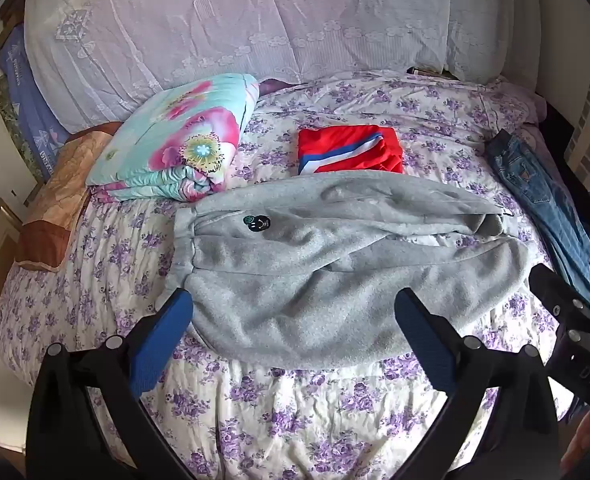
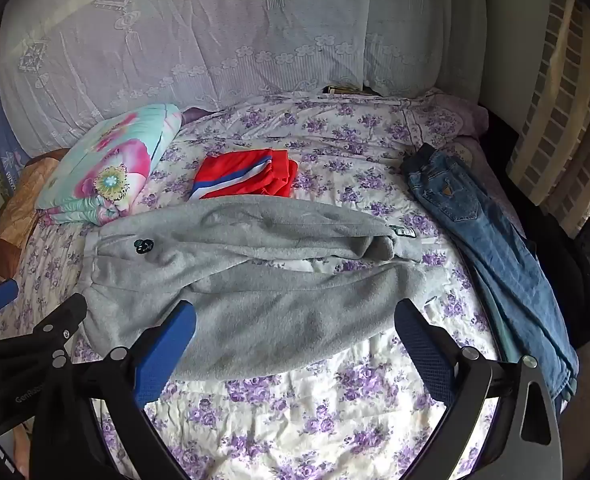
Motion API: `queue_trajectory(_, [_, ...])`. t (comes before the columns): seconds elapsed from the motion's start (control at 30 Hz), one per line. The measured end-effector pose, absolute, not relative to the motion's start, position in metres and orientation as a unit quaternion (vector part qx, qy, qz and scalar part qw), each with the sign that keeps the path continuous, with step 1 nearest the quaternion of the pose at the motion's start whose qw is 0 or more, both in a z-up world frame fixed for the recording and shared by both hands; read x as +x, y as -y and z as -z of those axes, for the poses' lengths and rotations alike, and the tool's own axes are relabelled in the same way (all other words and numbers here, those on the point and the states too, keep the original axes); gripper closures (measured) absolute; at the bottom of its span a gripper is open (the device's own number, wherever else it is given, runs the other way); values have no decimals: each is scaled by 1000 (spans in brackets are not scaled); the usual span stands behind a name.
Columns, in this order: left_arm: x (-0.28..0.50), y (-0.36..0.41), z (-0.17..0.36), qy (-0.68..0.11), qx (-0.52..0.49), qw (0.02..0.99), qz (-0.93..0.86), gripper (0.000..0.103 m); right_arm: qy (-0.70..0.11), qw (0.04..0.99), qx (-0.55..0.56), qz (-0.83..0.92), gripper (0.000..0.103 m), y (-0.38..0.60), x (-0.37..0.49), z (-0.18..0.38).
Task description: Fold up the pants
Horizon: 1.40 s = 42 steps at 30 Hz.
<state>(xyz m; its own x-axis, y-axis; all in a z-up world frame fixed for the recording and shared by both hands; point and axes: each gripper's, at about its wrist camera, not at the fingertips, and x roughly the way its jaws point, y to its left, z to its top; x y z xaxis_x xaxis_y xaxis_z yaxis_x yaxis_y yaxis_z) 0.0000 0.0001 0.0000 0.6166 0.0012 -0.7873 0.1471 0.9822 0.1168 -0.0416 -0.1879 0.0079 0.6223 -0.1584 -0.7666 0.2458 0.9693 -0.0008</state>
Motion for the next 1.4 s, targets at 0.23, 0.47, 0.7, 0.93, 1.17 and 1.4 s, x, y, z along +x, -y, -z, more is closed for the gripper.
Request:
queue_trajectory(0.23, [0, 0, 0, -438, 81, 894, 44, 5, -420, 899, 54, 111, 3, 188, -42, -8])
queue_trajectory(0.47, [0, 0, 0, -440, 80, 894, 45, 5, -419, 899, 52, 112, 3, 187, -42, -8])
queue_trajectory(0.7, [1, 0, 0, -440, 80, 893, 45, 5, -420, 899, 52, 112, 3, 187, -42, -8])
queue_trajectory(0.93, [2, 0, 0, -441, 80, 893, 45, 5, -420, 899, 52, 112, 3, 186, -42, -8])
queue_trajectory(1.17, [4, 0, 0, -441, 80, 893, 45, 5, -420, 899, 51, 113, 3, 186, -41, -8])
queue_trajectory(1.4, [6, 0, 1, -442, 79, 892, 45, 5, -420, 899, 51, 113, 3, 186, -40, -10])
